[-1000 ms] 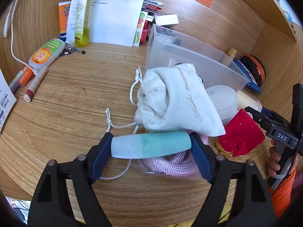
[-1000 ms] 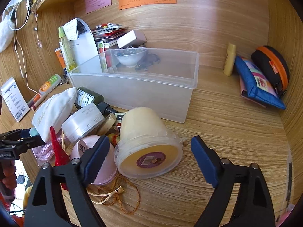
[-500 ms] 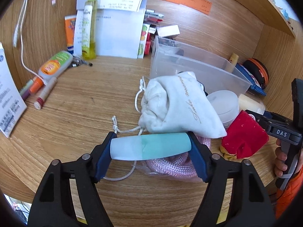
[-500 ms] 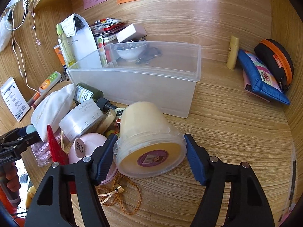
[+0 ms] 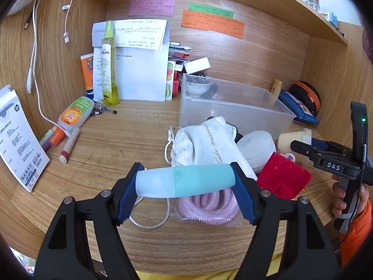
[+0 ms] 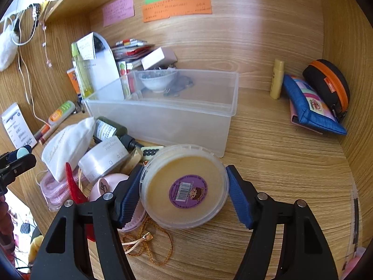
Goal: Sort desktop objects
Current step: 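Lift the teal-and-white tube with the left tool while the right tool lifts the cream tub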
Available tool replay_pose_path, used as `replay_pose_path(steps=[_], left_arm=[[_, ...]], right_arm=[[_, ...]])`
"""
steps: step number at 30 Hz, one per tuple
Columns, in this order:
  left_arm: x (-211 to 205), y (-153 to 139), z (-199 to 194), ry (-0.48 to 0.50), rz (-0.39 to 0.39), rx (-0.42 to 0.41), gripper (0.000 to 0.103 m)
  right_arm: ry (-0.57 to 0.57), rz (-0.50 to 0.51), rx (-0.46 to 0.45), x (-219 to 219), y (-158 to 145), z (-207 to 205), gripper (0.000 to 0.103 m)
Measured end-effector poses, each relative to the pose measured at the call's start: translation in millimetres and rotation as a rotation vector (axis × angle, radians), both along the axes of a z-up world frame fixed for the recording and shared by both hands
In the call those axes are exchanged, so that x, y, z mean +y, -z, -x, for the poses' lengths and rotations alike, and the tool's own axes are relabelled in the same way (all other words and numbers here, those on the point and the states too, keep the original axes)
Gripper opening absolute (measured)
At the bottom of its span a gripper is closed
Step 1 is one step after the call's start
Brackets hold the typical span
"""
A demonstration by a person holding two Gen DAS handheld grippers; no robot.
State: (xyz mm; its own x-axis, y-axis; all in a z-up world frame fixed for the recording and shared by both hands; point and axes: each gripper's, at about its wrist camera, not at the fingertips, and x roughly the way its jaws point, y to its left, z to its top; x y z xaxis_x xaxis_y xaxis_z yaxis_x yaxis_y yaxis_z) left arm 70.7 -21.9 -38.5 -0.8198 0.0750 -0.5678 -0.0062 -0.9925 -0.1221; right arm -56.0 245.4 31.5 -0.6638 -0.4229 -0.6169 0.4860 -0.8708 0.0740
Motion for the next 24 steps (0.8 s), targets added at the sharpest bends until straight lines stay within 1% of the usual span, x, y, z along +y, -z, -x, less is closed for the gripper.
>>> replay_pose_path(steps=[2, 5, 12, 16, 24], left_arm=[[1, -3, 3, 0.001, -0.007, 0.005, 0.073], [3, -7, 7, -0.013, 0.005, 0.02, 0.073], [8, -25, 16, -0.013, 0.013, 0.072, 0.073], [14, -35, 26, 0.0, 0.035, 0.096, 0.073], [20, -47, 55, 0.027, 0.057, 0.089, 0.073]], right_arm=[[0.001, 0.012, 0.001, 3, -1, 0, 0.066], [0.004, 0.021, 0.002, 5, -3, 2, 0.066], [-0.005, 0.0, 0.031, 6, -15, 3, 0.065], [-0.008, 0.007, 0.068, 9, -30, 2, 0.065], [-0.023, 0.009, 0.139, 8, -67, 13, 0.065]])
